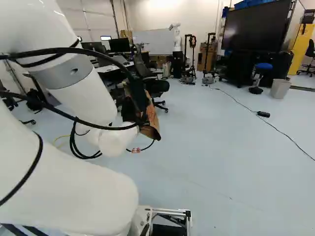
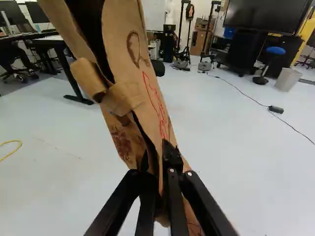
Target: Pick up the grocery bag from the ground
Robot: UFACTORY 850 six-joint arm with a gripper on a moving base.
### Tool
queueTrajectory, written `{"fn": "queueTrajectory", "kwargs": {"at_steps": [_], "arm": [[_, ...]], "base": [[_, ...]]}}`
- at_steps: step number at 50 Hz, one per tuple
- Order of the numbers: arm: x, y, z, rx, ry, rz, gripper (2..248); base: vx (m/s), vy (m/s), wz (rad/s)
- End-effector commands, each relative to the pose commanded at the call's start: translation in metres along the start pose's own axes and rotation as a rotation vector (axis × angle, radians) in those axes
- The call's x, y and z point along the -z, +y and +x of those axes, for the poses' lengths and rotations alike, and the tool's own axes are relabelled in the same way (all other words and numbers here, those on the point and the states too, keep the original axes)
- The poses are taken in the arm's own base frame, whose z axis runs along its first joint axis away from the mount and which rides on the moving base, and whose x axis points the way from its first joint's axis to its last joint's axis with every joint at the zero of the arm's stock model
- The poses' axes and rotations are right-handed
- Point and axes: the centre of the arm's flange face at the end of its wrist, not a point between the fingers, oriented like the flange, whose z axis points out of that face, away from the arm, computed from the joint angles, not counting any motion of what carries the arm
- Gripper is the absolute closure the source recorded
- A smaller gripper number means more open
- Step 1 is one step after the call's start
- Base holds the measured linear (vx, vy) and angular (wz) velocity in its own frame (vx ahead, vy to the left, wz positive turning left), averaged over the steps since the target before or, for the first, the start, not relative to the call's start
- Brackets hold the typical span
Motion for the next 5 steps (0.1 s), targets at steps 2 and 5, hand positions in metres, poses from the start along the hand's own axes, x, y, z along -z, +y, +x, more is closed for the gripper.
{"fn": "queueTrajectory", "kwargs": {"at_steps": [2, 5], "arm": [[0.0000, 0.0000, 0.0000, 0.000, 0.000, 0.000, 226], [0.0000, 0.0000, 0.0000, 0.000, 0.000, 0.000, 226]], "base": [[0.000, 0.000, 0.000], [0.000, 0.000, 0.000]]}}
